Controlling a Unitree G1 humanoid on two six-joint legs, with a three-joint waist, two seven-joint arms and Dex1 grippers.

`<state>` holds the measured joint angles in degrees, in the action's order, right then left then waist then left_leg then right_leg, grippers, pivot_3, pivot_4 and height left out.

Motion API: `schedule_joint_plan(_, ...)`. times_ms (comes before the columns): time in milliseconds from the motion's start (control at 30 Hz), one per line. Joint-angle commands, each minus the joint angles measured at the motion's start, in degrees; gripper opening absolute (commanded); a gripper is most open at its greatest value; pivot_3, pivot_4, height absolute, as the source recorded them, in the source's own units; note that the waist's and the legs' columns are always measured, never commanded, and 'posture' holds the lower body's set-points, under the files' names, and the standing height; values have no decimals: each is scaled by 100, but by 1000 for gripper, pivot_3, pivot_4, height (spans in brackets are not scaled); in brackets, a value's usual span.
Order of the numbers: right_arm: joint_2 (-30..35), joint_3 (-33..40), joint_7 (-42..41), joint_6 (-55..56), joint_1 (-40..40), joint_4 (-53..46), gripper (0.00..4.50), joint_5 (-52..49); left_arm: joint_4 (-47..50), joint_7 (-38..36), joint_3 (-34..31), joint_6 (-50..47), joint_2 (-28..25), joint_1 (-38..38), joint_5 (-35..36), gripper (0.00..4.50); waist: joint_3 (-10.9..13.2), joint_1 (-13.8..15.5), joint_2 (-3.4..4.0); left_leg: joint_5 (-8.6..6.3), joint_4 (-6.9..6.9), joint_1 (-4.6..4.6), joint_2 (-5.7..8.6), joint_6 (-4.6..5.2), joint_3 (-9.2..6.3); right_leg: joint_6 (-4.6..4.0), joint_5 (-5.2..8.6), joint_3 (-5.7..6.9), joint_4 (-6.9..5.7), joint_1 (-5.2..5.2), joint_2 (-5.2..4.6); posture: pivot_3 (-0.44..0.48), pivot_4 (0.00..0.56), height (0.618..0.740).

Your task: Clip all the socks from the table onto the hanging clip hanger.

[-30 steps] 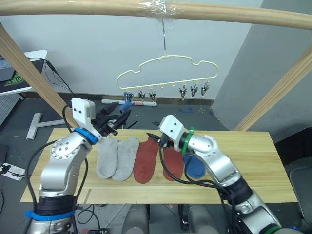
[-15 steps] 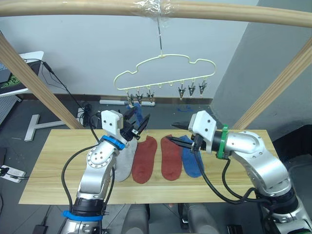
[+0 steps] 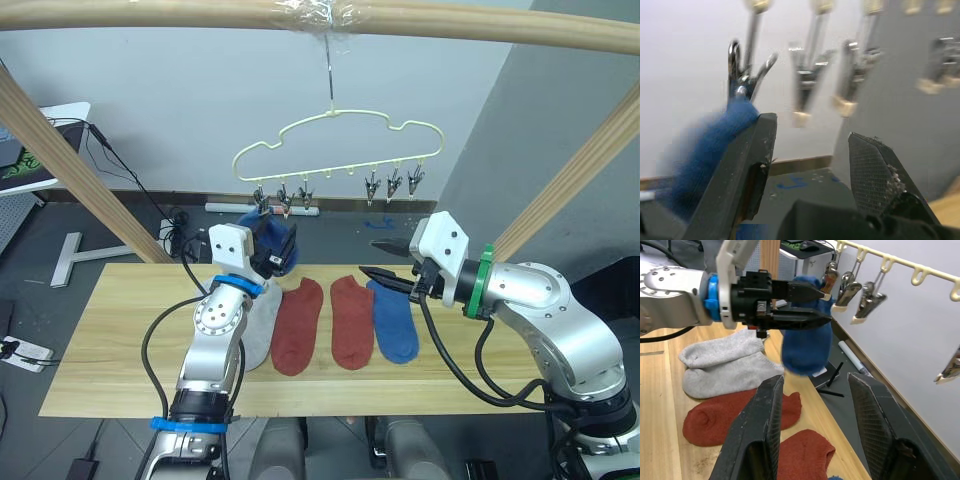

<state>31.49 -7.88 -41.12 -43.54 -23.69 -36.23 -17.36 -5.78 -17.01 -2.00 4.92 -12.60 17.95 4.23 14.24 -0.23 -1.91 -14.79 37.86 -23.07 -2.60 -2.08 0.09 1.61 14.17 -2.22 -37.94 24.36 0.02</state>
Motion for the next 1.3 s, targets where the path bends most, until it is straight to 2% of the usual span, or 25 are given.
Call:
schedule_joint_plan(33,69,174,7,47,-176,-188,2101,-174,-133,-75,55,265,74,251,39,2640,1,1,-1,0,0,-2,0,0,-1,0,0,1,1,0,-1,-5,247,711)
schedule_joint_plan(233,165,310,-62,44,-317,-211,2101,-443,-347,67,-21,382,196,486,9,2640,2,-2,-2,0,0,-5,0,0,-3,0,0,3,4,0,-1,-10,245,711)
schedule_joint_plan(700,335,534,-245,197,-230,-256,2101,-1038,26,569,-160,7,377,771,32,2640,3,-12,-4,0,2,-5,1,0,-3,0,0,3,2,0,-1,-19,241,711)
schedule_joint_plan(1067,459,613,-192,282,-222,-174,2101,-1137,48,571,-113,-178,396,872,39,2640,3,-22,-4,0,2,-4,1,0,-2,0,0,2,1,0,0,-22,246,711)
schedule_joint_plan(1167,462,650,-147,254,-229,-154,2146,-1189,57,567,-102,-202,394,899,27,2084,4,-23,-5,0,2,-4,1,0,-2,0,0,2,2,0,-1,-22,249,711)
schedule_joint_plan(1300,456,677,-111,219,-235,-160,2146,-1255,30,548,-104,-207,369,908,12,905,4,-24,-5,0,2,-4,1,0,-2,0,-1,2,2,0,-1,-25,252,711)
